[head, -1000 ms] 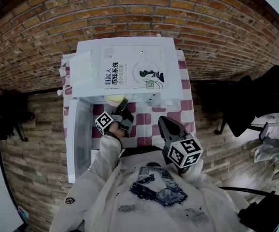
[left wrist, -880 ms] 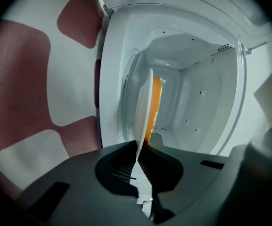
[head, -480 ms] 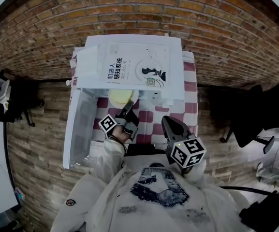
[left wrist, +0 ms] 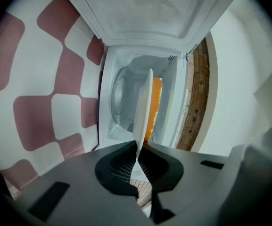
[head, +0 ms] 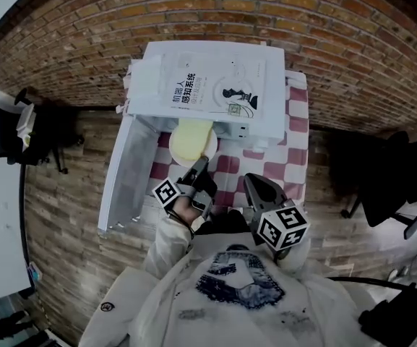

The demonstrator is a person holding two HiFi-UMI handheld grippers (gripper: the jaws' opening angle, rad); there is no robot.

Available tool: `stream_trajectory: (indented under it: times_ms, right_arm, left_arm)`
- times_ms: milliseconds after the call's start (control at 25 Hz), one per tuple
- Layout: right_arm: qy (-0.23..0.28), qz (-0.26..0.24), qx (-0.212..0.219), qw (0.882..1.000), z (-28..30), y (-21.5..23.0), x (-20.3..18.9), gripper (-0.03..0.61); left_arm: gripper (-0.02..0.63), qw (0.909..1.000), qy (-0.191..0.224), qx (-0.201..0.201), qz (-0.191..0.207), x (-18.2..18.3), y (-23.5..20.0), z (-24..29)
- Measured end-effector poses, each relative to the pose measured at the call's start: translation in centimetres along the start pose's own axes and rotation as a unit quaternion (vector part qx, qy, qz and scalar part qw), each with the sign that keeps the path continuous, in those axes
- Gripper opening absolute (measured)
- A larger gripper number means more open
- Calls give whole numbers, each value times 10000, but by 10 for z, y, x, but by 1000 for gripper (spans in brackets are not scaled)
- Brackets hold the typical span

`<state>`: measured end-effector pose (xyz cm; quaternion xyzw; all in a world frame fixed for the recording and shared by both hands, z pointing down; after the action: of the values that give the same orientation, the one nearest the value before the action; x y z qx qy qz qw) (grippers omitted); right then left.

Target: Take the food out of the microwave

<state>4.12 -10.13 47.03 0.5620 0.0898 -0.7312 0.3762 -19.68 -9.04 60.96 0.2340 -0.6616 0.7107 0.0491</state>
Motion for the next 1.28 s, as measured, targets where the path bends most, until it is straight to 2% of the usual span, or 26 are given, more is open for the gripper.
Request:
stream_trajectory:
  times_ms: [440,1000,1280]
  right_arm:
    - [390,42,-320,9987,-19,-33,-8,14]
    - [426,138,-742,9962,-50,-155,-64,14]
    - [488,51,-939,9944,-70,-197,-79,14]
  left_arm:
    - [17,9989,-454,10,126,-27,17,-45]
    - [17,9948,-1014,-2,-9,-27,32,-158]
    - [17,9924,-1227,-26,-60,-34,34,-204]
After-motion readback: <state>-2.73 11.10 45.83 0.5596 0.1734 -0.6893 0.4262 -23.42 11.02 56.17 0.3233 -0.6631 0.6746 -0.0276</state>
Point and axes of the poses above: the fingertips, and each gripper's own axes: z forward along the fingers, y to its right, x out of its top, the point moved 10 cm from there along -z, backward along the fingers, and after that the axes turned 11 degrees about -z, right-handed, at the moved point
